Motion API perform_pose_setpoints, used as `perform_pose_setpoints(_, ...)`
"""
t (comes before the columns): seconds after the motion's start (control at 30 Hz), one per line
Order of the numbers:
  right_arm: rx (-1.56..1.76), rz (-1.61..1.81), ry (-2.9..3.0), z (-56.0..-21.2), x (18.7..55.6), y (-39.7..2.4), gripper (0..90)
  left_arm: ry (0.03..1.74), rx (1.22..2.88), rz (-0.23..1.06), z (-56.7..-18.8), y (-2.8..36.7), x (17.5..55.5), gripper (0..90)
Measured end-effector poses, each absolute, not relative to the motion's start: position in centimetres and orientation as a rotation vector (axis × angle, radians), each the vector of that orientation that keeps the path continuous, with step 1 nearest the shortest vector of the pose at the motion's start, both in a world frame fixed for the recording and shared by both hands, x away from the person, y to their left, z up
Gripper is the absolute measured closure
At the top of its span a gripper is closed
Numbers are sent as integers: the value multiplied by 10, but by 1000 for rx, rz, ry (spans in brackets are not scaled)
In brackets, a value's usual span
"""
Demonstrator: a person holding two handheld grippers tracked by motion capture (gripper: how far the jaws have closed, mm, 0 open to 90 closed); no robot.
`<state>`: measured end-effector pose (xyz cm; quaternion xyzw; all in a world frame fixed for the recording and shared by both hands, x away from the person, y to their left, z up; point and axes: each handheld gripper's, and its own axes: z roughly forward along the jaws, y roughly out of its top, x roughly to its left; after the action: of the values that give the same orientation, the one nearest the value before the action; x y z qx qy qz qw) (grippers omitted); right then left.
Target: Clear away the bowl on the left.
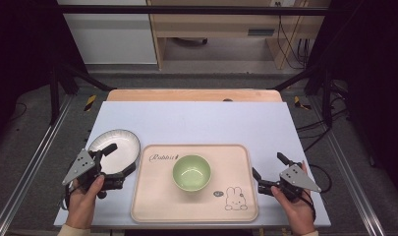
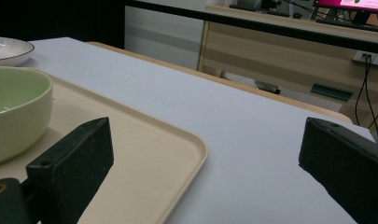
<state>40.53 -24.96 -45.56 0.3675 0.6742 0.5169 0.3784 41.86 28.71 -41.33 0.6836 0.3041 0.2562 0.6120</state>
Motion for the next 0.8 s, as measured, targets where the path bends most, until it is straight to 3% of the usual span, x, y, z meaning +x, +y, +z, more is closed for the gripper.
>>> perform_pose_setpoints(0.8, 936, 1322, 1724, -456, 405, -249, 32, 722, 1585, 583, -433, 294, 412, 39)
